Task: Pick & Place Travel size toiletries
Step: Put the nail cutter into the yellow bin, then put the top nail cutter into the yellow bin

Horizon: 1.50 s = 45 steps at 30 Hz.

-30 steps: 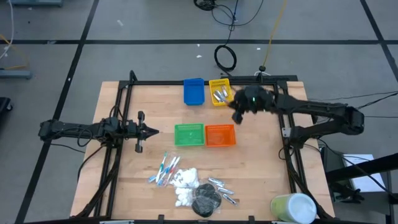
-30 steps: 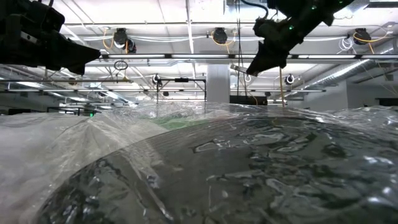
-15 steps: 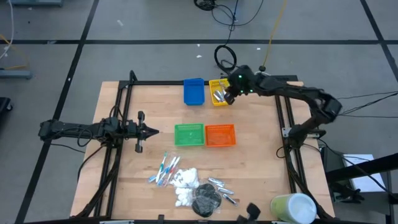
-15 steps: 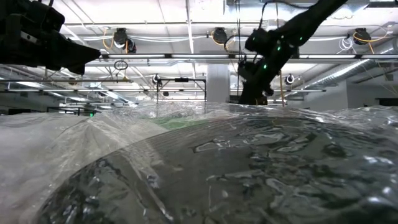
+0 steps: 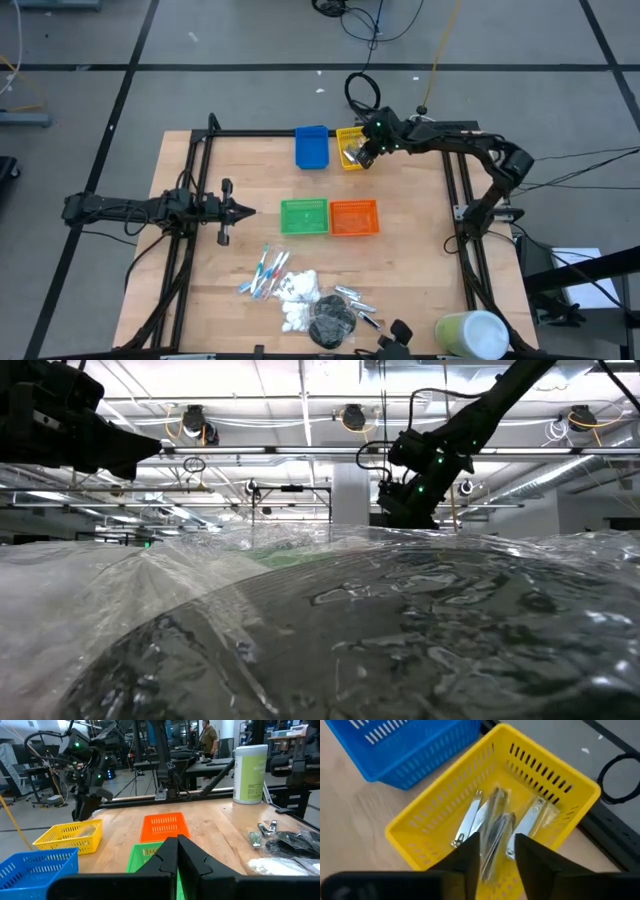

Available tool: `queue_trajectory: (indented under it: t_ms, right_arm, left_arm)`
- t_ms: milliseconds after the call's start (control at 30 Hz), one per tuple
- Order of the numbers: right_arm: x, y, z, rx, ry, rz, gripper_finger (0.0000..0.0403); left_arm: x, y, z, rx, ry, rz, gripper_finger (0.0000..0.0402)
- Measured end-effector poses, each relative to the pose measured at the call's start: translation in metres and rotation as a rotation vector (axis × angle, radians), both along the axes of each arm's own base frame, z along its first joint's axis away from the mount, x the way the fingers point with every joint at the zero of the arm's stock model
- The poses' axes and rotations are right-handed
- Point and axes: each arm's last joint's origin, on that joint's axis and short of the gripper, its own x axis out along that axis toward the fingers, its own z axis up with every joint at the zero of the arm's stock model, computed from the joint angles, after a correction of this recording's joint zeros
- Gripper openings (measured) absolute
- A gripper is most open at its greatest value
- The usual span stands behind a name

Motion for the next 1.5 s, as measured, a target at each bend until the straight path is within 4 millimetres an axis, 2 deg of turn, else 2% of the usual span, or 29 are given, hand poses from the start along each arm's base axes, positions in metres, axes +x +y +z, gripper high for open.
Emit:
queue_trajectory:
  t_ms: [167, 300, 467, 667, 800, 933, 1067, 1500]
  right_arm:
    - [-0.004, 0.007, 0.015, 0.01, -0.038, -0.009, 0.0179]
    - [-0.017, 0.025, 0.045, 0.135, -0.145, 0.068, 0.0207]
    - [-0.037, 0.067, 0.093, 0.221, -0.285, 0.228, 0.0208]
    - [-0.062, 0.116, 0.146, 0.103, -0.466, 0.419, 0.0198]
    - [-0.083, 0.138, 0.167, 0.044, -0.55, 0.473, 0.0197]
    - [-0.098, 0.151, 0.179, 0.031, -0.607, 0.49, 0.0196]
    - [-0.105, 0.156, 0.184, 0.006, -0.628, 0.508, 0.0196]
    - [-0.089, 0.147, 0.174, 0.014, -0.569, 0.459, 0.0196]
  left_arm:
    - [0.0, 0.0, 0.0, 0.0, 0.0, 0.0, 0.0005]
    - [0.0, 0.0, 0.0, 0.0, 0.0, 0.0, 0.0005]
    - [0.0, 0.0, 0.0, 0.0, 0.0, 0.0, 0.0005]
    - [0.0, 0.0, 0.0, 0.0, 0.0, 0.0, 0.0005]
    - [0.0, 0.0, 0.0, 0.0, 0.0, 0.0, 0.0005]
    - [0.0, 0.0, 0.0, 0.0, 0.0, 0.0, 0.0006]
    - [0.0, 0.0, 0.0, 0.0, 0.0, 0.0, 0.0006]
    - [0.0, 0.0, 0.0, 0.0, 0.0, 0.0, 0.0006]
